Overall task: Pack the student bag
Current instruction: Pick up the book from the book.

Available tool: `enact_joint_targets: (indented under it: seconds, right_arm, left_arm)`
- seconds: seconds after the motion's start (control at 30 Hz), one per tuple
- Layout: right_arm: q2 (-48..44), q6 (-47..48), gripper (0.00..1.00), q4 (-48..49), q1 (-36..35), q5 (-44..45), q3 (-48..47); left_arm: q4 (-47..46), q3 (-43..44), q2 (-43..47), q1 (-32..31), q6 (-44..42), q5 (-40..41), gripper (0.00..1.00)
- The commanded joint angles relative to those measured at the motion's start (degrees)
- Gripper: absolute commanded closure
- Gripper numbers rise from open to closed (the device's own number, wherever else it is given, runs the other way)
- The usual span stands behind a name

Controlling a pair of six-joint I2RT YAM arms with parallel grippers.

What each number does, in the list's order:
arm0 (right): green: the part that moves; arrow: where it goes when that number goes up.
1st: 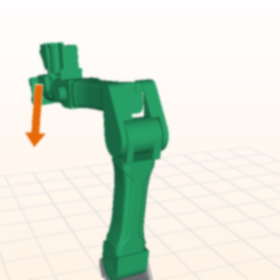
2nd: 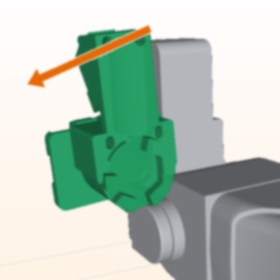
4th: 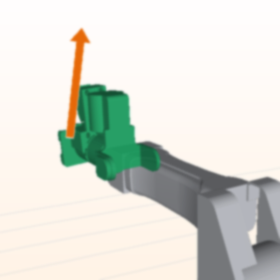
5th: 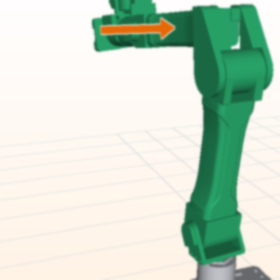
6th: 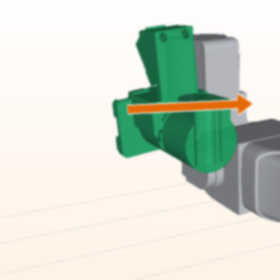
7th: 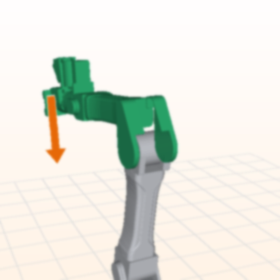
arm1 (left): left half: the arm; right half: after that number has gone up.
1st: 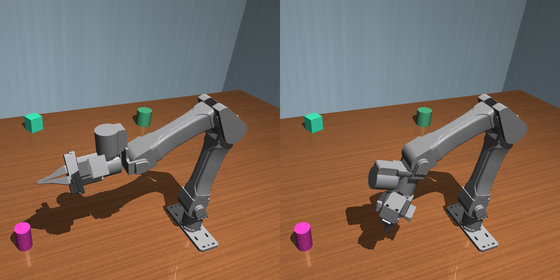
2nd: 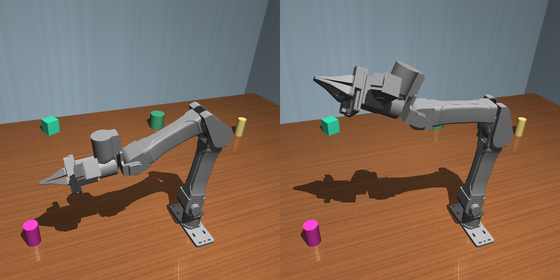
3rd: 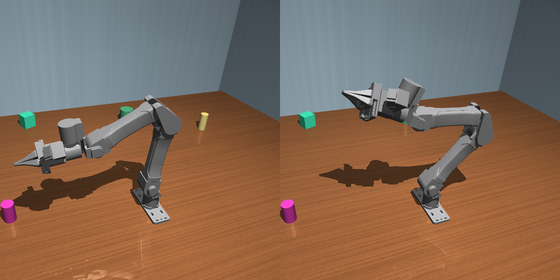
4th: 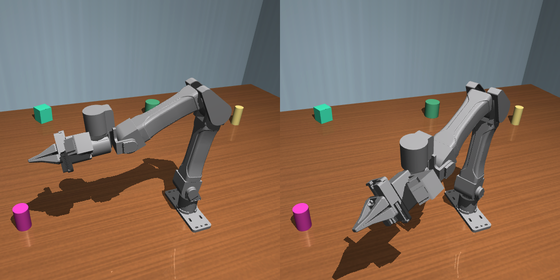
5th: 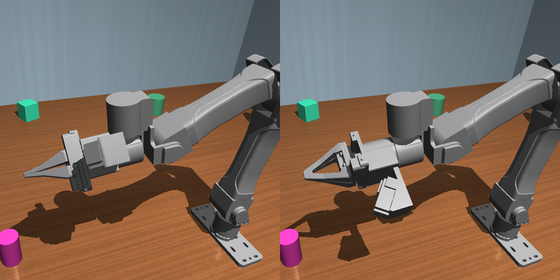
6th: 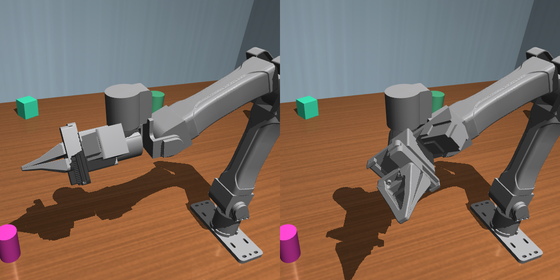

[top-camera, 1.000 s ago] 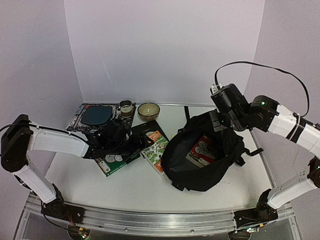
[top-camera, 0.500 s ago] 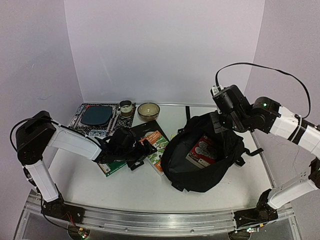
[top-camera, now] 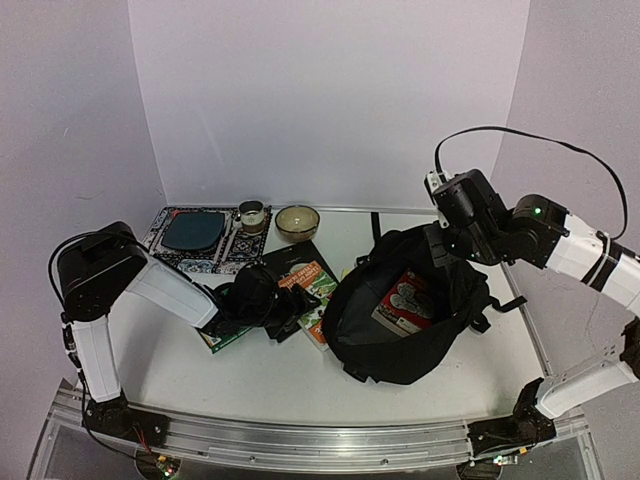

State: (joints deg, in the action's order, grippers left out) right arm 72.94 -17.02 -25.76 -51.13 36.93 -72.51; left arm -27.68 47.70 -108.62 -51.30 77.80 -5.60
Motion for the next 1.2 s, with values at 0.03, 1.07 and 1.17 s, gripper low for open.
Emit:
enact_joint_targets:
  seconds: [0.03, 1.07, 1.17]
  right_arm:
    - [-2.55, 0.75, 1.0, 1.33, 0.18, 2.01, 0.1]
    - [-2.17, 5.47, 1.0, 1.34, 0.15, -7.67, 5.05]
    - [-1.85, 5.74, 1.0, 1.33, 0.16, -10.55, 6.22]
  left_arm:
    - [-4.69, -1.3, -3.47, 0.3, 1.45, 1.76, 0.25]
    - [13.68, -8.75, 25.72, 5.86, -13.73, 4.0, 1.0]
    - [21.99, -5.63, 29.03, 7.94, -18.0, 3.53, 1.0]
